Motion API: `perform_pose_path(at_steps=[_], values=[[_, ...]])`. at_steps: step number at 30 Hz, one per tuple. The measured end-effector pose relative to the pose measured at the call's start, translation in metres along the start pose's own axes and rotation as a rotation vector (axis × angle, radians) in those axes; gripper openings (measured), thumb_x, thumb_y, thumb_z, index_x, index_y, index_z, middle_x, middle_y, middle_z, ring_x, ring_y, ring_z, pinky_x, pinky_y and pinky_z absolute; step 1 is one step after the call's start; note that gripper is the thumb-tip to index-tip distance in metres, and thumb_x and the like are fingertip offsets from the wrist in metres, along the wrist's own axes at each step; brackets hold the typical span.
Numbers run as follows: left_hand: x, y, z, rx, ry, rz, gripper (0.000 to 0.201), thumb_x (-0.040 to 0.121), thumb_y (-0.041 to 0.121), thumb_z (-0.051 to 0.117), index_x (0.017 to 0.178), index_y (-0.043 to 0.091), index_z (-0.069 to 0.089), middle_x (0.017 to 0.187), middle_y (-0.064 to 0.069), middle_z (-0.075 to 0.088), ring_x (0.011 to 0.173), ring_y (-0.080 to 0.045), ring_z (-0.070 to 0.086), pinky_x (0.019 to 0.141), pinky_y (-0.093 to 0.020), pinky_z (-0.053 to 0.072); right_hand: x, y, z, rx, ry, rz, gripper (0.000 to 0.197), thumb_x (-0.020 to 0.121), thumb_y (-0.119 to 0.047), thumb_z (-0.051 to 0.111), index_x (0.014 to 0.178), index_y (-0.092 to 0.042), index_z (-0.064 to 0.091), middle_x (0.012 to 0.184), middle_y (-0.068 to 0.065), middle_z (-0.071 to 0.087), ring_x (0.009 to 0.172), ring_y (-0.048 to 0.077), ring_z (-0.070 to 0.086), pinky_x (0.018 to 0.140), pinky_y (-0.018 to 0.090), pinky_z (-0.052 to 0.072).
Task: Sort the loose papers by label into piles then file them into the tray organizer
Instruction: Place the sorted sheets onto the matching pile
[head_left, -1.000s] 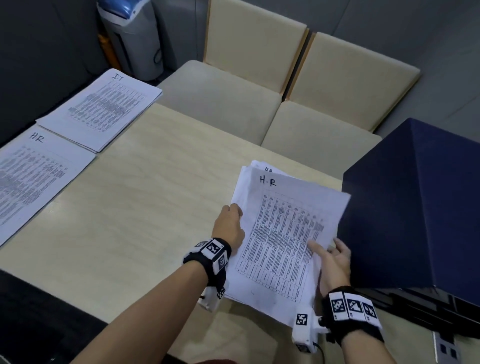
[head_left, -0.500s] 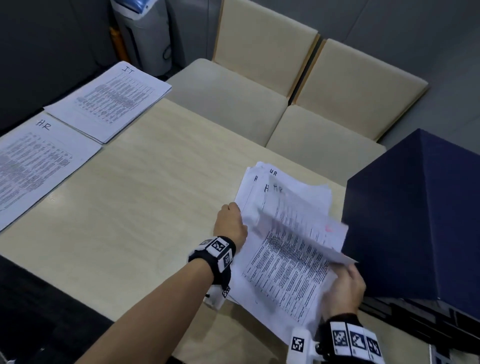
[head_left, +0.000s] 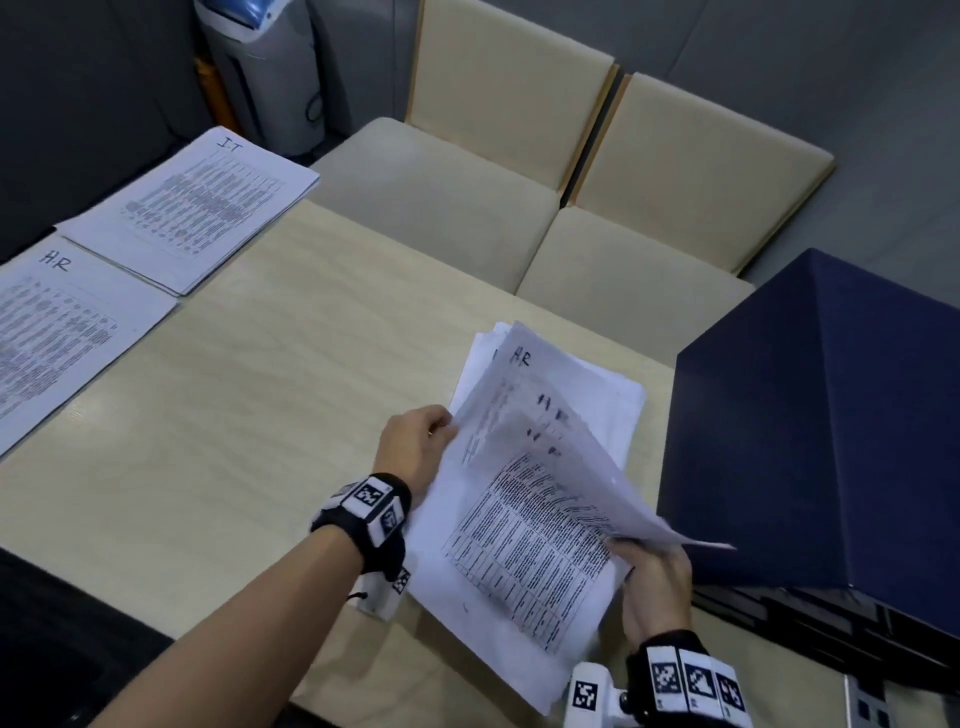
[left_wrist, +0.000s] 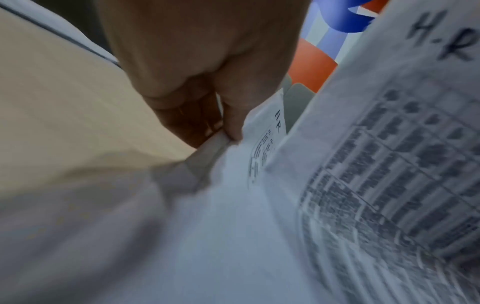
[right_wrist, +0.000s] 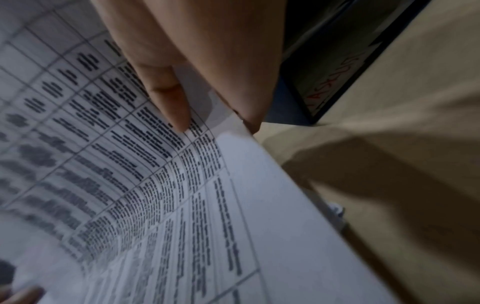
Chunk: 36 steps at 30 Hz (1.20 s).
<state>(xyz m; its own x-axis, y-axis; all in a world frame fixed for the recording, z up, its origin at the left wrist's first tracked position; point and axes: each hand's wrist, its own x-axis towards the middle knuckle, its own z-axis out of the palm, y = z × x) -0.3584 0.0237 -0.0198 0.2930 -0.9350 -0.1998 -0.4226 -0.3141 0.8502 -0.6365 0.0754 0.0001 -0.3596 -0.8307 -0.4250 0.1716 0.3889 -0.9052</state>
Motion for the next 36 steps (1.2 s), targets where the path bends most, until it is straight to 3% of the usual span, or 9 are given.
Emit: perform_pose_path(at_steps=[4, 9, 12, 15, 19, 23, 29, 33, 36], values=[[0.008, 0.0, -0.029, 0.004, -0.025, 0.102, 0.021, 0.091, 0.02, 0.069, 0.073, 0.014, 0.059, 0.061, 0.001, 0.057, 0.056, -0.013, 0.046, 0.055, -0.026, 0.038, 0.009, -0.01, 0.012, 0.05, -0.025, 0.014, 0.034, 0.079, 0.03, 0.046, 0.071, 0.001, 0.063, 0.058, 0.001, 0.064, 0.058, 0.011, 0.06, 0.051, 0.014, 0.048], [0.01, 0.009, -0.041, -0.481, -0.174, 0.039, 0.022, 0.088, -0.001, 0.071, 0.079, 0.008, 0.053, 0.056, 0.002, 0.04, 0.055, -0.015, 0.036, 0.054, -0.023, 0.037, 0.033, -0.016, 0.024, 0.074, -0.019, 0.105, 0.026, 0.078, 0.024, 0.051, 0.08, 0.0, 0.061, 0.081, 0.013, 0.063, 0.085, 0.028, 0.058, 0.074, 0.036, 0.048], [0.007, 0.018, -0.043, -0.639, -0.286, -0.022, 0.028, 0.076, -0.006, 0.079, 0.087, 0.007, 0.057, 0.063, 0.001, 0.052, 0.056, -0.012, 0.049, 0.06, -0.024, 0.051, 0.043, -0.024, 0.032, 0.098, -0.102, 0.148, 0.025, 0.08, 0.023, 0.048, 0.08, 0.002, 0.06, 0.084, 0.017, 0.064, 0.087, 0.032, 0.06, 0.082, 0.042, 0.049], [0.004, 0.02, -0.043, -0.668, -0.379, -0.074, 0.034, 0.073, 0.0, 0.079, 0.104, -0.003, 0.065, 0.094, -0.019, 0.072, 0.077, -0.023, 0.069, 0.07, -0.034, 0.058, 0.055, -0.027, 0.039, 0.053, -0.185, 0.191, 0.023, 0.081, 0.02, 0.049, 0.09, 0.002, 0.061, 0.091, 0.015, 0.066, 0.091, 0.031, 0.063, 0.087, 0.04, 0.05], [0.006, 0.012, -0.038, -0.61, -0.303, -0.168, 0.03, 0.081, 0.018, 0.081, 0.104, 0.001, 0.072, 0.097, -0.014, 0.076, 0.083, -0.03, 0.073, 0.075, -0.04, 0.061, 0.059, -0.031, 0.04, 0.052, -0.203, 0.23, 0.031, 0.084, 0.018, 0.056, 0.111, 0.004, 0.063, 0.104, 0.019, 0.074, 0.098, 0.034, 0.07, 0.086, 0.044, 0.056], [0.01, 0.008, -0.033, -0.606, -0.251, -0.174, 0.025, 0.093, 0.007, 0.066, 0.118, 0.006, 0.066, 0.108, -0.011, 0.075, 0.097, -0.03, 0.073, 0.08, -0.04, 0.061, 0.052, -0.031, 0.038, 0.056, -0.307, 0.279, 0.046, 0.081, 0.021, 0.056, 0.124, 0.005, 0.061, 0.116, 0.023, 0.073, 0.102, 0.035, 0.072, 0.076, 0.042, 0.062], [0.013, 0.017, -0.032, -0.659, -0.257, -0.133, 0.029, 0.097, 0.006, 0.059, 0.126, 0.009, 0.063, 0.113, -0.01, 0.074, 0.1, -0.029, 0.072, 0.081, -0.039, 0.06, 0.044, -0.034, 0.031, 0.027, -0.312, 0.277, 0.034, 0.082, 0.02, 0.058, 0.113, 0.007, 0.065, 0.107, 0.02, 0.076, 0.099, 0.035, 0.073, 0.067, 0.034, 0.062], [0.014, 0.021, -0.031, -0.654, -0.233, -0.119, 0.029, 0.099, 0.006, 0.056, 0.127, 0.012, 0.064, 0.114, -0.01, 0.074, 0.102, -0.028, 0.072, 0.081, -0.035, 0.06, 0.049, -0.029, 0.026, 0.066, -0.201, 0.162, 0.036, 0.076, 0.022, 0.06, 0.107, 0.004, 0.067, 0.102, 0.019, 0.075, 0.109, 0.04, 0.067, 0.078, 0.036, 0.057], [0.012, 0.026, -0.032, -0.678, -0.255, -0.144, 0.028, 0.098, 0.005, 0.057, 0.123, 0.014, 0.066, 0.111, -0.008, 0.075, 0.1, -0.023, 0.072, 0.073, -0.029, 0.06, 0.043, -0.034, 0.028, 0.145, -0.24, 0.159, 0.035, 0.081, 0.022, 0.052, 0.105, 0.005, 0.069, 0.097, 0.02, 0.075, 0.097, 0.038, 0.071, 0.072, 0.037, 0.058]])
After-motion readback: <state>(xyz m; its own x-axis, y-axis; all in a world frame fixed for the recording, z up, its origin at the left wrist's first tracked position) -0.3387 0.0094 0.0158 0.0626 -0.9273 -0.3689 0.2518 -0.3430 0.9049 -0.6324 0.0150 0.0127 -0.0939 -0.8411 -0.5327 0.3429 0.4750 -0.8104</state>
